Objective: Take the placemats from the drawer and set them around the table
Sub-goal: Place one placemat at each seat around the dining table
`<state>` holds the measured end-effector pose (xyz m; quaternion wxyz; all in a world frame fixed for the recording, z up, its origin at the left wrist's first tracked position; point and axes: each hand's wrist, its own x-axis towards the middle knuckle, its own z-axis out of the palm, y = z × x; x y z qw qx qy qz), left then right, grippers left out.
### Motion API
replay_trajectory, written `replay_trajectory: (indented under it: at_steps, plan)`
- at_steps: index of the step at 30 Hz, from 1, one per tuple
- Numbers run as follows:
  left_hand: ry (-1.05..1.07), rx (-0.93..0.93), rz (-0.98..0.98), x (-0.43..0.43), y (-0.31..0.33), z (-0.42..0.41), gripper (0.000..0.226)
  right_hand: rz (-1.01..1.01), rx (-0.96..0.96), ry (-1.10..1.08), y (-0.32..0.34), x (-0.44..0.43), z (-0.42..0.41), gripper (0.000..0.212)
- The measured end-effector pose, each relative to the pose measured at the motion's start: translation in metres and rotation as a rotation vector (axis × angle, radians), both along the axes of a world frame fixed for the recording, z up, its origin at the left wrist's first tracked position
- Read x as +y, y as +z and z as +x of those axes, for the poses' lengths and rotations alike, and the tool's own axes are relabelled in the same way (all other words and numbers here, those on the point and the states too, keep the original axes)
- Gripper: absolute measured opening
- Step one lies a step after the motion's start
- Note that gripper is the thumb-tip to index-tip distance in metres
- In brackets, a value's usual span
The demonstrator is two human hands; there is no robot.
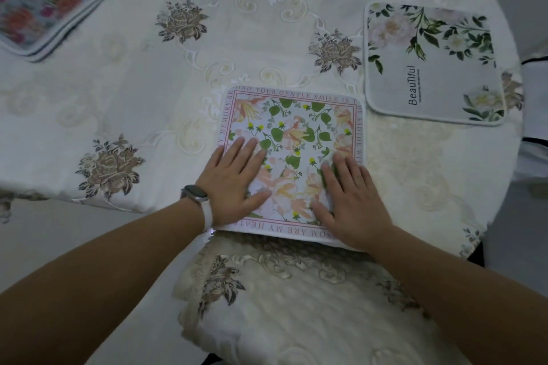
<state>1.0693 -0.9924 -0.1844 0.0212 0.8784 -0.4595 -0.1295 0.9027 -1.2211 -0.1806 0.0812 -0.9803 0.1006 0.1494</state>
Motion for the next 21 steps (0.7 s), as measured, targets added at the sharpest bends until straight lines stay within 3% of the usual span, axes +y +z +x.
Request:
replay_trajectory:
  at_steps: [8, 16, 21]
  plan:
    - [0.173, 0.056, -0.063, -0.091, -0.005, 0.021, 0.058, 0.0, -0.08, -0.036, -0.011, 0.014, 0.087, 0.065]
    - [0.359, 0.021, -0.036, -0.035, -0.007, 0.039, 0.07, 0.027, -0.096, -0.342, -0.01, -0.038, 0.064, 0.068]
    - [0.371, 0.049, 0.008, 0.006, -0.001, 0.019, 0.069, -0.018, 0.027, -0.337, 0.001, -0.04, 0.031, 0.07]
